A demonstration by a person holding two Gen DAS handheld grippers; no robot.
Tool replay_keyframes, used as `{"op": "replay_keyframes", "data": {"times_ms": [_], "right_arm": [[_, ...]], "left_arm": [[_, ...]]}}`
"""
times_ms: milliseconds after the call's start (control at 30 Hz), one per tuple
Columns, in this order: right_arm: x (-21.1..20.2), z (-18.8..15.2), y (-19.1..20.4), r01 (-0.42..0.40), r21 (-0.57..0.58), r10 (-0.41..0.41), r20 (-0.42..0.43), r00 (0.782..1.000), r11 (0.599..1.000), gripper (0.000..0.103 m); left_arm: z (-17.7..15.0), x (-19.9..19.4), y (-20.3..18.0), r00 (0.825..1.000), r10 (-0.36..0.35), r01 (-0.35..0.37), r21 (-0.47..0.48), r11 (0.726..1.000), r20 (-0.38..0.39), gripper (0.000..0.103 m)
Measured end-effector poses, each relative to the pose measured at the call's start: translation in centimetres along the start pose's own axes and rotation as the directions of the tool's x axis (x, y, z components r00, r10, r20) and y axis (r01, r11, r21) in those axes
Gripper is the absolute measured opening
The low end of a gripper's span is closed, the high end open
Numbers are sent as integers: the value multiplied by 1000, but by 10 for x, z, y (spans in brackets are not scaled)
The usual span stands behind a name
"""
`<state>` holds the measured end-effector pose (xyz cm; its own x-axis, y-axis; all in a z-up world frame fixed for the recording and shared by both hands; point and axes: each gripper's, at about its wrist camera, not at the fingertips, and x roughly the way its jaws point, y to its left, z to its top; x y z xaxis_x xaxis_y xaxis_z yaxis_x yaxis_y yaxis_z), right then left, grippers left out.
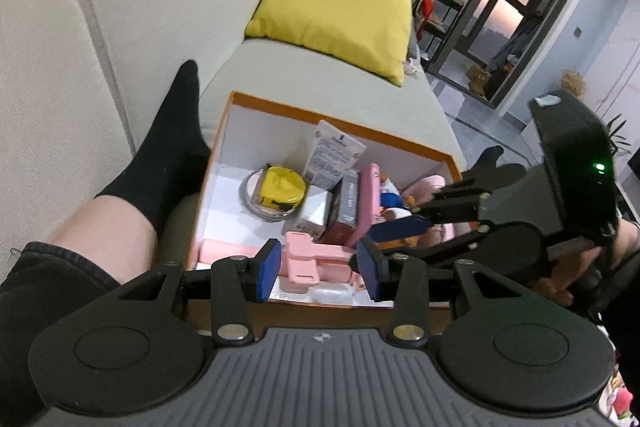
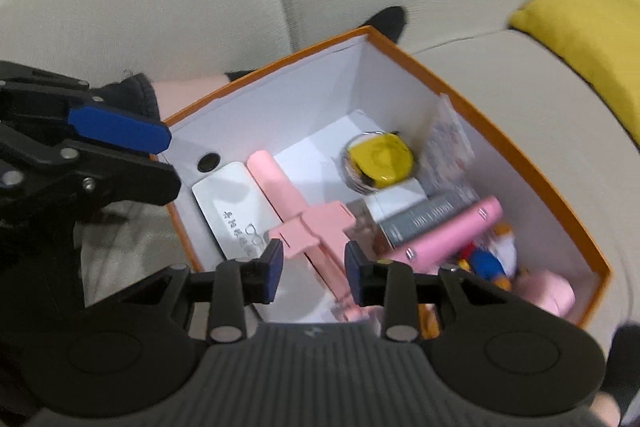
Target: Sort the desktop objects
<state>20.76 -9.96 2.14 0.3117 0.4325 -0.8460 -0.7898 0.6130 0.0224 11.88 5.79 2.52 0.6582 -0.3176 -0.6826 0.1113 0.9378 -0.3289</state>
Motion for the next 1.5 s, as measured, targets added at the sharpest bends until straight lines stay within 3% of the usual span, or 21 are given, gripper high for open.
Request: {"op": "replay_keyframes", "data": {"times_ms": [167,300,500,567,667,900,1167,1267,1500], "right_arm": [[-31,-27,0,71,105,-79,72,994,992,41],[-51,-47,7,141,177,-168,150,974,974,46],[-75,-73,19,201,312,-290,272,918,929,56],[-77,-80,23,208,361,-325,302,896,909,60],[-79,-91,29,196,416,-353,342,871,888,73],[-69,-105,30,250,510,-461,341,819,823,82],[-44,-111,21,287,535,-501,313,807,795,89],[-39,-114,19,271,536,-485,309,818,800,92],[-30,-123,14,253,560,-483,309,819,789,94]], "left_arm": [[-4,-4,-20,998,32,-35,53,998,55,51],[-9,-4,-32,995,42,-49,80,996,86,53],[-15,-3,-43,985,76,-91,93,991,158,64],[-18,-5,-46,975,92,-114,98,989,203,72],[-22,-5,-48,965,99,-125,93,988,243,83],[-31,14,-52,951,166,-204,121,972,262,90],[-38,37,-49,934,246,-287,135,948,261,90],[-42,43,-49,926,262,-310,153,938,271,90],[-47,58,-44,936,278,-316,164,935,215,90]]}}
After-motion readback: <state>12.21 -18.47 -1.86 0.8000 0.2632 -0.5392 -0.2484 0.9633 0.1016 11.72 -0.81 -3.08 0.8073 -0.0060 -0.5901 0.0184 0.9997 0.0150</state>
